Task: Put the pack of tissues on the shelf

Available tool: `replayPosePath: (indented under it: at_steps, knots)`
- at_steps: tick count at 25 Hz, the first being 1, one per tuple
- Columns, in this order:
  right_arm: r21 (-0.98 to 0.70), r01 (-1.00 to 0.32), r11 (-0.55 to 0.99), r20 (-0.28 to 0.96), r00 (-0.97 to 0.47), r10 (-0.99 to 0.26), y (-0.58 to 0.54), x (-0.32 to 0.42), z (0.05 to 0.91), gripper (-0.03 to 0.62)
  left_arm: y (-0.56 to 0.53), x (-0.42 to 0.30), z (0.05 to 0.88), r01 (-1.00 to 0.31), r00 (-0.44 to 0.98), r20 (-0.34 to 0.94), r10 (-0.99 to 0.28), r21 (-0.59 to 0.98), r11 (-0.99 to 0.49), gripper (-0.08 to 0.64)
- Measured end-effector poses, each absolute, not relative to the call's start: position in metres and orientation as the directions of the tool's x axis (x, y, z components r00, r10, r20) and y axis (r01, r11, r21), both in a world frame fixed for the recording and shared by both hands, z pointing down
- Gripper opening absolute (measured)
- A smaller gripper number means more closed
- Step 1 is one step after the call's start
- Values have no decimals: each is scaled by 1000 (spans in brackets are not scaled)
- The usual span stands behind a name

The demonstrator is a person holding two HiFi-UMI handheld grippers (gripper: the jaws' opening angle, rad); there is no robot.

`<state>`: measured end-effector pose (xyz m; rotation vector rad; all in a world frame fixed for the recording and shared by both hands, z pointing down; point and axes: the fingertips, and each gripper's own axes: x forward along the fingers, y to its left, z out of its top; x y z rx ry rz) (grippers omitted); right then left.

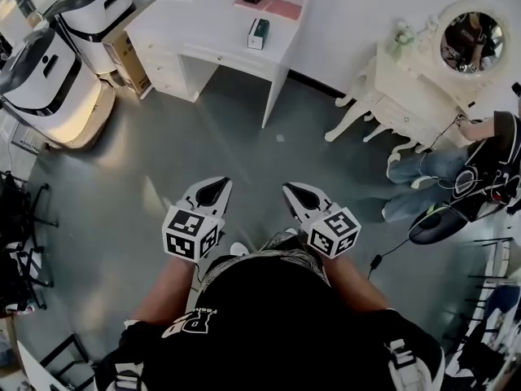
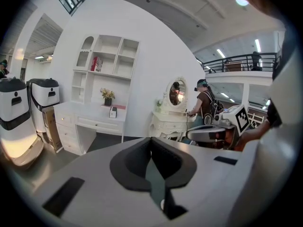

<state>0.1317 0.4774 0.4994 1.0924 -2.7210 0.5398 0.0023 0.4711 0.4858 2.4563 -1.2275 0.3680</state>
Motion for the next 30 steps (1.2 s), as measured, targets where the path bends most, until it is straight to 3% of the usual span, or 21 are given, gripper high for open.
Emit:
replayPosePath:
  at_steps: [15,30]
  knots:
    - [-281,-690,667,278,-724,-631,420,119,505,9,430,-12,495,-822,568,381,-729,227,-522,14]
    - [-300,-667,682,242,-745,-621,261,131,500,9,282,-4,487,-847,527,408,-746,183,-498,14]
